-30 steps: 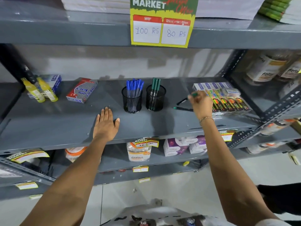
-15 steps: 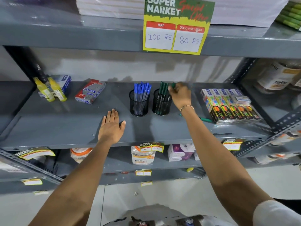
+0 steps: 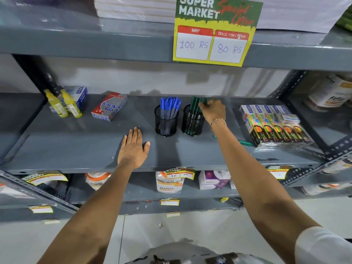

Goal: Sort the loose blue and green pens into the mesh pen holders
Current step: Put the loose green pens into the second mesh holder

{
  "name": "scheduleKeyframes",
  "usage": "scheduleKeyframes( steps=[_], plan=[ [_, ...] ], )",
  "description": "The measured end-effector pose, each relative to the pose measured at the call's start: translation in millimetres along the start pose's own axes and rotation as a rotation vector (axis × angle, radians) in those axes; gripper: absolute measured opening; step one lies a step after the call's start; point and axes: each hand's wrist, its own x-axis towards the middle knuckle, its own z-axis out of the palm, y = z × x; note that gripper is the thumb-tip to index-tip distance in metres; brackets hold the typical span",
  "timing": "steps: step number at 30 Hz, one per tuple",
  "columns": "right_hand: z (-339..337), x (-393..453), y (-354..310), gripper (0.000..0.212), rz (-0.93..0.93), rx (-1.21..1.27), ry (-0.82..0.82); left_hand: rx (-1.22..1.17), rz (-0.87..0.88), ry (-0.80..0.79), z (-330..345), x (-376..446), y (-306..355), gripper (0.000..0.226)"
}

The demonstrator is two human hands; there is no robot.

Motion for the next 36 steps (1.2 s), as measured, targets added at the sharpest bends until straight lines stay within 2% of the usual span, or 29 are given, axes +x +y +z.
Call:
scheduleKeyframes(
  steps=[4, 7, 8, 12, 15, 17, 22, 28, 31, 36],
  plan=[
    [1, -1, 3, 0.036, -0.036, -0.049, -0.037, 0.004, 0.000, -0.001, -1, 0, 1, 0.069],
    [-4, -6, 7, 0.057, 0.022, 0.036, -0.026, 0.003, 0.000, 0.004, -2, 0, 1, 0.070],
    [-8, -8, 11, 0.057, 0.051, 0.055, 0.003, -0.001, 0.002, 0.008, -2, -1, 1, 0.070],
    [-30, -13, 46, 0.043, 0.245, -0.035, 0.145, -0.003, 0.002, 0.009, -3, -1, 1, 0.069],
    [-40, -18, 81, 0.033, 0.500, 0.057, -0.017, 0.009, 0.002, 0.005, -3, -1, 2, 0.069],
    [-41, -20, 98, 0.036, 0.620, 0.155, -0.096, 0.006, 0.002, 0.002, -3, -2, 2, 0.069],
    [-39, -23, 118, 0.020, 0.737, 0.217, -0.123, 0.007, 0.003, 0.002, -3, -1, 2, 0.070],
    [-40, -19, 100, 0.030, 0.531, -0.093, -0.066, 0.001, -0.001, 0.004, -4, -2, 2, 0.069],
    [-47, -9, 75, 0.040, 0.305, -0.158, 0.084, 0.005, -0.002, 0.002, -4, -2, 2, 0.069],
    [-52, -3, 16, 0.036, -0.086, -0.094, 0.257, -0.001, 0.004, 0.004, -3, -1, 1, 0.069]
  ],
)
